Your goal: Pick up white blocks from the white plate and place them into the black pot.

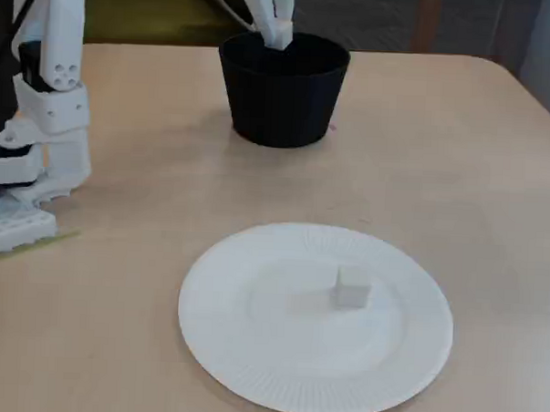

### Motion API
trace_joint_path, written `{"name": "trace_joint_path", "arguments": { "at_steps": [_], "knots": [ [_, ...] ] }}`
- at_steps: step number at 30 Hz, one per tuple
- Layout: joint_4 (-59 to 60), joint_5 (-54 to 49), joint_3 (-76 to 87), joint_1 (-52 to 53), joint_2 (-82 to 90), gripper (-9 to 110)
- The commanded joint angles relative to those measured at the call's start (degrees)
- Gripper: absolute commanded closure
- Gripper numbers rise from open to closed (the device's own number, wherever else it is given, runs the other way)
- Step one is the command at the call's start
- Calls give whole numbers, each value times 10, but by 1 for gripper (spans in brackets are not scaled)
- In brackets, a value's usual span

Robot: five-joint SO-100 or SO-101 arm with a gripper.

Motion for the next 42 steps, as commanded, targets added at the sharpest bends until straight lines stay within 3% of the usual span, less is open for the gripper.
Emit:
{"name": "trace_joint_path", "arguments": {
  "at_steps": [1,2,5,9,11,13,15,24,31,39,42],
  "knots": [
    [0,-6,-2,-6,3,104],
    [0,-4,-2,-5,3,103],
    [1,-27,3,-6,17,82],
    [0,-29,3,-2,31,72],
    [0,-19,3,4,35,78],
    [0,8,0,16,39,100],
    [1,10,4,38,56,104],
    [-3,111,11,283,114,104],
    [-11,76,83,485,79,104],
    [-269,28,394,576,220,104],
    [-329,-11,442,581,235,104]
  ]
}}
